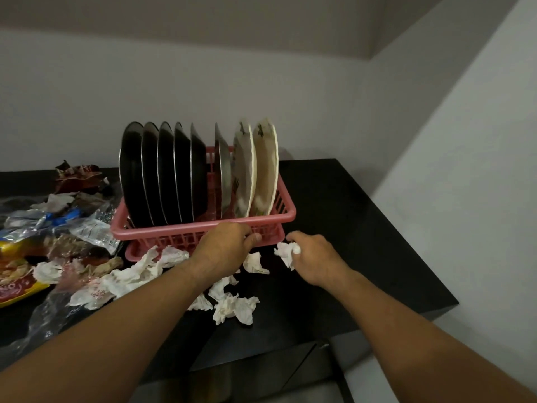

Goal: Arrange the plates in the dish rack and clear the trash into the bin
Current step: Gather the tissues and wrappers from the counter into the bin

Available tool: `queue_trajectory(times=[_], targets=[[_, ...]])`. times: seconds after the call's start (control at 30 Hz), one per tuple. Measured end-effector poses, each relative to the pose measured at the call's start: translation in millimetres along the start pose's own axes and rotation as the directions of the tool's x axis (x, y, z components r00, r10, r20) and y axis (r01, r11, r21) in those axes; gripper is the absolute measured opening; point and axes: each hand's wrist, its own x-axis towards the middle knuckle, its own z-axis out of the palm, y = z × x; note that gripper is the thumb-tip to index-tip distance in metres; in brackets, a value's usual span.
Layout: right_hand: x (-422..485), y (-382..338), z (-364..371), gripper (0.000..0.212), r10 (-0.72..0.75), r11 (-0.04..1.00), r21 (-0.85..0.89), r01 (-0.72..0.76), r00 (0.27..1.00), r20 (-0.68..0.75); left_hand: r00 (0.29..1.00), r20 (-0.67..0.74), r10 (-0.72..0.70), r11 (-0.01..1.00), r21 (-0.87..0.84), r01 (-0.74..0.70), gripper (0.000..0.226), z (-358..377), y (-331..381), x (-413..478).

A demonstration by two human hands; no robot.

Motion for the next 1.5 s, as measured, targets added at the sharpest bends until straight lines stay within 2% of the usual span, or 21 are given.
queue_trajectory(times=[0.07, 0.13, 0.27, 0.37, 0.43, 0.53, 0.63, 0.77, 0.9, 1.07, 1.13, 1.23, 1.33, 1.5], targets=[[-3, -9, -4, 0.016, -0.007, 0.999, -0.040, 0.006, 1.000, -0.023, 0.999, 0.021, 0.042, 0.999, 0.008, -0.042, 0.035, -6, 1, -4], [-8, -16, -6, 0.017, 0.042, 0.998, -0.044, -0.045, 0.997, -0.067, 0.996, 0.031, 0.086, 0.996, 0.029, -0.087, 0.040, -13, 1, -9], [-26, -32, 0, 0.030, 0.160, 0.974, 0.188, -0.125, 0.969, -0.186, 0.993, -0.009, 0.114, 0.993, 0.030, -0.114, 0.044, -30, 0, -22], [-44, -49, 6, 0.045, 0.200, 0.966, 0.216, -0.142, 0.940, -0.277, 0.994, -0.005, 0.113, 0.994, -0.006, -0.113, 0.036, -47, -6, -33], [-54, -58, 9, 0.036, 0.228, 0.962, 0.209, -0.175, 0.936, -0.268, 0.992, 0.012, 0.123, 0.991, -0.049, -0.122, 0.038, -55, -13, -42], [-66, -69, 13, 0.017, 0.288, 0.929, 0.302, -0.212, 0.928, -0.236, 0.990, 0.051, 0.134, 0.989, -0.064, -0.130, 0.039, -66, -24, -55], [-82, -82, 19, 0.015, 0.316, 0.876, 0.452, -0.167, 0.907, -0.279, 0.986, 0.047, 0.161, 0.987, -0.020, -0.160, 0.037, -74, -34, -67], [-107, -93, 30, 0.004, 0.296, 0.863, 0.487, -0.131, 0.914, -0.279, 0.982, 0.014, 0.186, 0.982, 0.023, -0.187, 0.047, -77, -43, -90], [-131, -103, 32, 0.016, 0.291, 0.759, 0.639, -0.126, 0.943, -0.160, 0.984, 0.007, 0.176, 0.984, 0.003, -0.176, 0.048, -80, -45, -114], [-166, -96, 45, 0.023, 0.250, 0.851, 0.518, -0.085, 0.933, -0.258, 0.983, -0.022, 0.183, 0.981, 0.068, -0.181, 0.054, -82, -34, -153], [-178, -93, 52, 0.040, 0.191, 0.918, 0.392, -0.055, 0.929, -0.317, 0.979, -0.042, 0.198, 0.975, 0.112, -0.192, 0.057, -79, -25, -170], [-197, -93, 62, 0.060, 0.201, 0.895, 0.444, -0.032, 0.919, -0.338, 0.982, -0.030, 0.186, 0.979, 0.090, -0.182, 0.060, -68, -15, -196], [-212, -93, 76, 0.056, 0.217, 0.861, 0.506, -0.050, 0.936, -0.277, 0.987, 0.046, 0.153, 0.983, 0.094, -0.157, 0.053, -52, -15, -220], [-231, -84, 115, 0.032, 0.178, 0.886, 0.450, -0.111, 0.978, -0.108, 0.979, 0.176, 0.097, 0.991, 0.071, -0.111, 0.037, -23, -32, -245]])
